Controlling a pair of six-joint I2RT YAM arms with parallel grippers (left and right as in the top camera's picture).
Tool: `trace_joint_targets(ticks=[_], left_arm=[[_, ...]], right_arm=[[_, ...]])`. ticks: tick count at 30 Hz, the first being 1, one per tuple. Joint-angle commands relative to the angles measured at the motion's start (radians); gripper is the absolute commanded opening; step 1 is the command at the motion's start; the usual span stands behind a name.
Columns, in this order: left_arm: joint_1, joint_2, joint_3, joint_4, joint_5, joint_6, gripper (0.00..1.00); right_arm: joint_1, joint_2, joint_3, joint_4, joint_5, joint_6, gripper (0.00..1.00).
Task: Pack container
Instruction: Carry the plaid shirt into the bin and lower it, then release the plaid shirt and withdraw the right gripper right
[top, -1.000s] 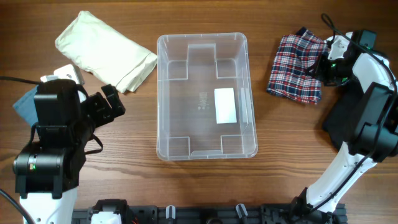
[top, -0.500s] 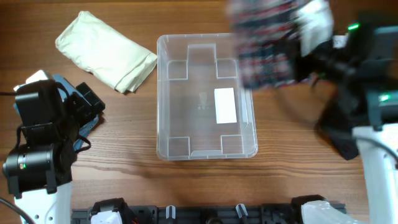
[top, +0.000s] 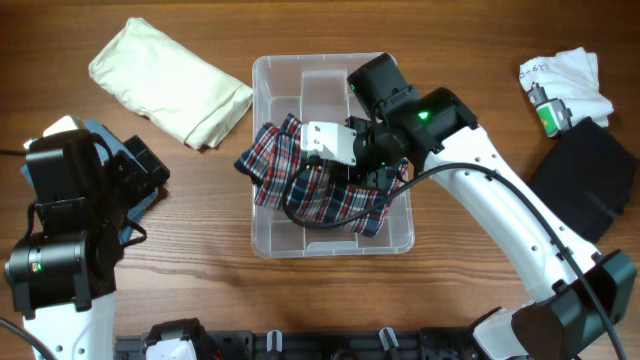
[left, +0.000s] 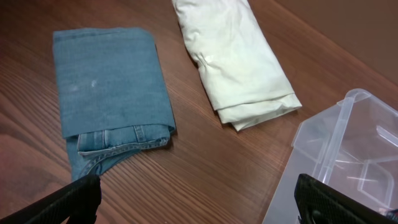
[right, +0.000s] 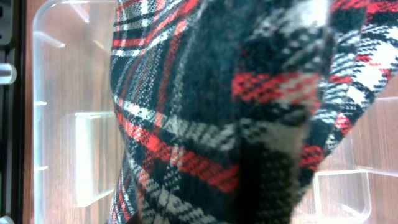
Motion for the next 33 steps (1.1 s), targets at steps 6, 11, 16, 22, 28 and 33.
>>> trace_joint_targets(ticks=[6,11,16,22,28,33], left_arm=[[0.006,0.047,0.018,-0.001,-0.010,-0.013,1.00],[0.006,0.045,0.018,-0.005,-0.010,-0.013,1.00],[0.006,0.045,0.018,-0.005,-0.010,-0.013,1.00],[0.006,0.045,0.018,-0.013,-0.009,-0.013,1.00],[0.006,0.045,0.018,-0.014,-0.009,-0.013,1.00],[0.006,0.045,0.018,-0.008,-0.009,-0.013,1.00]], right_arm=[[0.003,0.013,0.003,0.029,0.115,0.010,1.00],[0.005,0.001,0.003,0.303,0.655,0.387,1.00],[0.019,-0.003,0.003,0.296,0.285,0.404,0.16],[0.020,0.257,0.001,0.272,0.230,0.599,0.08],[0.036,0.454,0.001,0.126,0.149,0.578,0.06],[0.053,0.448,0.002,-0.016,-0.007,0.461,0.04]])
